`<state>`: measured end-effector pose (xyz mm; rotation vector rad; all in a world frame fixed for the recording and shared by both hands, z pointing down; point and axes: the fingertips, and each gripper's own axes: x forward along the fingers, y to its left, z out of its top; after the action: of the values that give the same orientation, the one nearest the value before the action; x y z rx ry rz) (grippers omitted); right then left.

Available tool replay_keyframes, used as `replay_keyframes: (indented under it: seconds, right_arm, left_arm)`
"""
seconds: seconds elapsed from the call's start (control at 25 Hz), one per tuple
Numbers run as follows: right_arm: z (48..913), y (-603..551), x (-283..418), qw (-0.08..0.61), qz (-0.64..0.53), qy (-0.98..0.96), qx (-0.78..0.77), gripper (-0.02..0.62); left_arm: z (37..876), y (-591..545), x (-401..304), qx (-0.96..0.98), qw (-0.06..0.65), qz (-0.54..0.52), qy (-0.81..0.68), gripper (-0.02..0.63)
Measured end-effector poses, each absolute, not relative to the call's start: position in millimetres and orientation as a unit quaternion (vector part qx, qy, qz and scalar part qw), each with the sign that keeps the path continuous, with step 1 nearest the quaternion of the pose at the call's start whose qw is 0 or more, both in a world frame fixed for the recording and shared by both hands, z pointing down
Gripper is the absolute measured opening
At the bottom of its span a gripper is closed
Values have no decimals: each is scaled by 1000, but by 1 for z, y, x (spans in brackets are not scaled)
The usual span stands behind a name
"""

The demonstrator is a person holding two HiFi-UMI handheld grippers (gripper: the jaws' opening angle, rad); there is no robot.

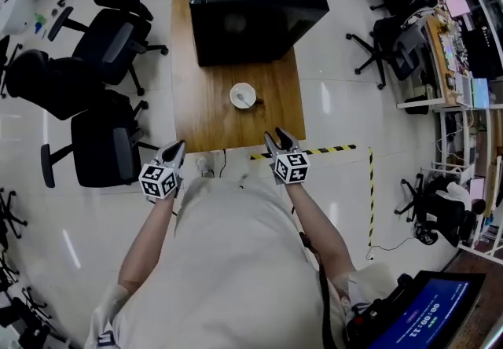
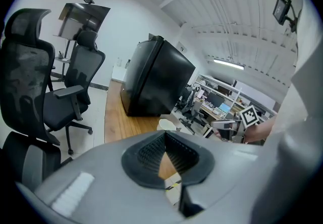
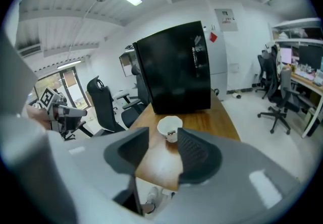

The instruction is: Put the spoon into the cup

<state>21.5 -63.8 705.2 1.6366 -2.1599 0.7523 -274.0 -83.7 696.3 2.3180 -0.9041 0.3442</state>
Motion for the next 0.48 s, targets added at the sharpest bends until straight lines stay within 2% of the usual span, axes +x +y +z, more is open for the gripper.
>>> replay_keyframes:
  seconds: [0.24,0.44,0.48]
  right_arm:
    - [662,-48,31,94,250,-791,550,172]
    - [620,-4,57,38,231,-820,521,142]
    - [615,7,65,29,234,-824,515,111]
  left_arm:
    - [668,-57,-231,876,297,131,-357,0]
    - [652,-22,-182,882,277,136,-357,0]
    - [650,-14,-172,884,272,135,-356,0]
